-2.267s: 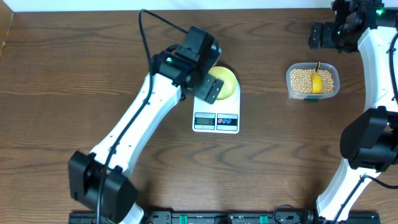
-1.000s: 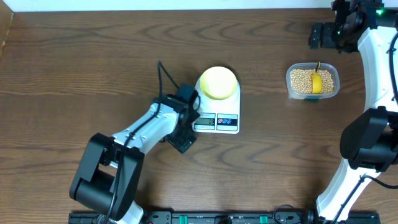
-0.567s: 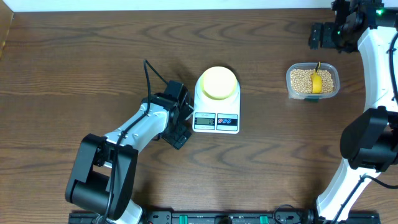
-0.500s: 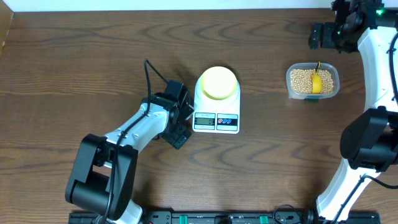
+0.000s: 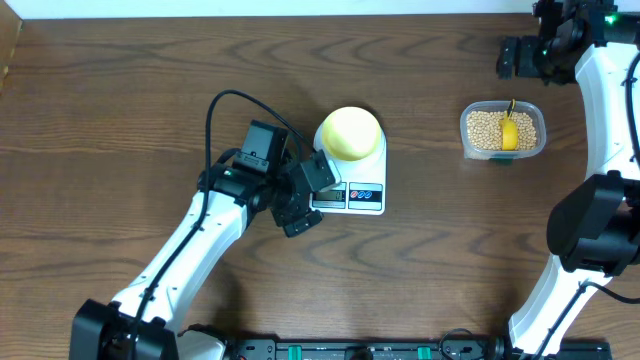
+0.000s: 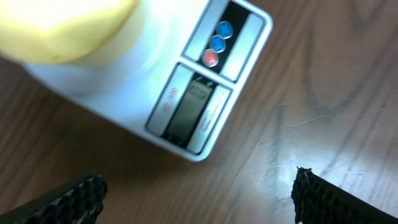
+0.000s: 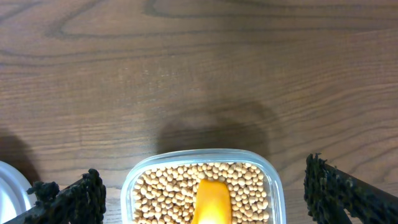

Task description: Scoop item into bowl and weigh 50g on scale

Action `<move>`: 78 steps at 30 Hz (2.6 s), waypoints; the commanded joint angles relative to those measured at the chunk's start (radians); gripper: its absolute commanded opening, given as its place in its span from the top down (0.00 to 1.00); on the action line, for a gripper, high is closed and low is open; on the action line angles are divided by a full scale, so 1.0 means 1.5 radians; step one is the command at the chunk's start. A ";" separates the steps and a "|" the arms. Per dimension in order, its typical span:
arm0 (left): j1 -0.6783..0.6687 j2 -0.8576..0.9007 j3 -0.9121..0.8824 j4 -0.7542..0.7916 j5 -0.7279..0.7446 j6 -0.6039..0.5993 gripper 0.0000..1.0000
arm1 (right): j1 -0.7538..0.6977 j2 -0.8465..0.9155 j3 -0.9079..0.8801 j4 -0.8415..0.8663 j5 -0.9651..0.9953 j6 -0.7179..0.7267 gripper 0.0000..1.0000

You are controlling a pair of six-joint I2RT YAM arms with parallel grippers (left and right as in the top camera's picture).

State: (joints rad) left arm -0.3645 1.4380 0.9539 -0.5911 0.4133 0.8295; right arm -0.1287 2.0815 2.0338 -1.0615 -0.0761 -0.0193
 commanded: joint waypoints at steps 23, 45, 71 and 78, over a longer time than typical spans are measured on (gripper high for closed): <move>-0.046 0.208 0.000 0.041 -0.041 0.023 0.02 | -0.001 0.003 0.009 -0.001 -0.004 -0.003 0.01; -0.047 0.243 0.000 0.073 -0.114 0.086 0.02 | -0.001 0.003 0.009 -0.001 -0.004 -0.003 0.01; -0.050 0.270 0.000 0.077 -0.077 0.097 0.03 | -0.001 0.003 0.009 -0.001 -0.004 -0.003 0.01; -0.050 0.270 0.000 0.077 -0.077 0.097 0.02 | -0.001 0.003 0.009 -0.001 -0.004 -0.003 0.01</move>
State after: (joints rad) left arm -0.4290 1.7809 0.9627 -0.4770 0.2733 0.9436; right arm -0.1287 2.0815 2.0338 -1.0618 -0.0757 -0.0193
